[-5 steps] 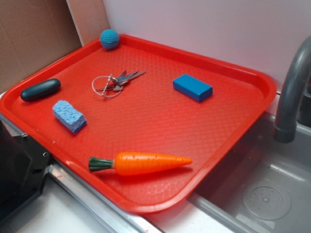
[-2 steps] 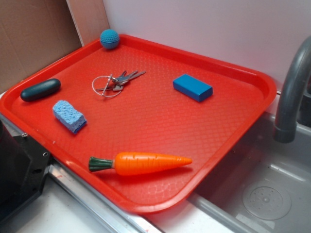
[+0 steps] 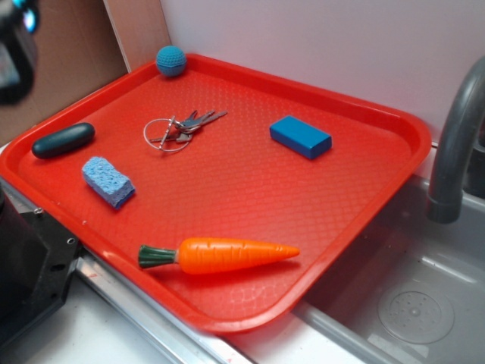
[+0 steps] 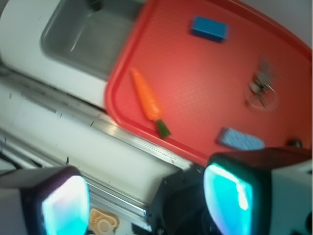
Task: Grab the carrot.
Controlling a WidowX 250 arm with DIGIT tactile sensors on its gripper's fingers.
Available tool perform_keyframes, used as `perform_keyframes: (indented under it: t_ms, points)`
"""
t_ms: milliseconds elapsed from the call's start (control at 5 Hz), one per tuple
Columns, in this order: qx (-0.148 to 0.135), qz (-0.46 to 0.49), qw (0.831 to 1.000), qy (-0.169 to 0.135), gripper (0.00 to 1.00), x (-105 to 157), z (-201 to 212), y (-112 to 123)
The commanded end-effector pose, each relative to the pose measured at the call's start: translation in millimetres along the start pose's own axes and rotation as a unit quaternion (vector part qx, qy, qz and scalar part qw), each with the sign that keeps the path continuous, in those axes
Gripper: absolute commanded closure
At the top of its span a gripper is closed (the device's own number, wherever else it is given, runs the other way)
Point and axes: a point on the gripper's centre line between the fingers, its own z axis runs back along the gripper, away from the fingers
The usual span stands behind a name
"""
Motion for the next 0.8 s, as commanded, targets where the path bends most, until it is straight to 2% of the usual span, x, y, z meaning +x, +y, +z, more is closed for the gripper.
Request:
perform_keyframes:
  t_ms: [0,200,400,600]
  points:
    - [-0.012,-0.001,1.000,-0.025,0.00,-4.8,12.9,-5.2]
    - [0.030,0.000,1.000,-0.001,0.00,3.7,-20.5,30.0]
    - [0.075,0.001,0.997,-0.021,0.00,34.4,-24.5,57.9]
    - [0.078,0.006,0.997,0.016,0.00,42.7,-49.3,72.7]
